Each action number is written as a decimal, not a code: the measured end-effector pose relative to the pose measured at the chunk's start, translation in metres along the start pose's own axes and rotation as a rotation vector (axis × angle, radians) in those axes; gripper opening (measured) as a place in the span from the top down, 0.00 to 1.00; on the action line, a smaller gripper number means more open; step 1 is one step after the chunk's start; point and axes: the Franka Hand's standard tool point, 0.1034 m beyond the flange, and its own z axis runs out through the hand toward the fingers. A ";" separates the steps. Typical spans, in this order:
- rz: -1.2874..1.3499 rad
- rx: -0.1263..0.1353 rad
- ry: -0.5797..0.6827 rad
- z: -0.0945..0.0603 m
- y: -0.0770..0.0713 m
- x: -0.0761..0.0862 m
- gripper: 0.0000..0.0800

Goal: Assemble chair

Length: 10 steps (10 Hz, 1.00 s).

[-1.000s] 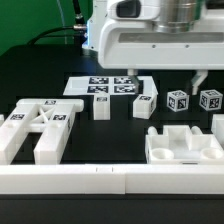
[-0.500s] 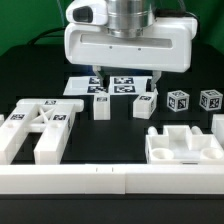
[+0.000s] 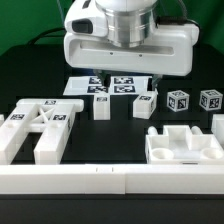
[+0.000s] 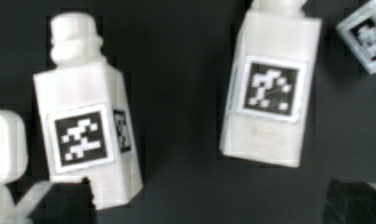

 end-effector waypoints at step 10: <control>-0.061 0.025 -0.162 0.005 0.001 0.003 0.19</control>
Offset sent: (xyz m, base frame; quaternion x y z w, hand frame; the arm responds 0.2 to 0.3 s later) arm 0.0000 0.0000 0.0000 0.0000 -0.0650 0.0000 0.9979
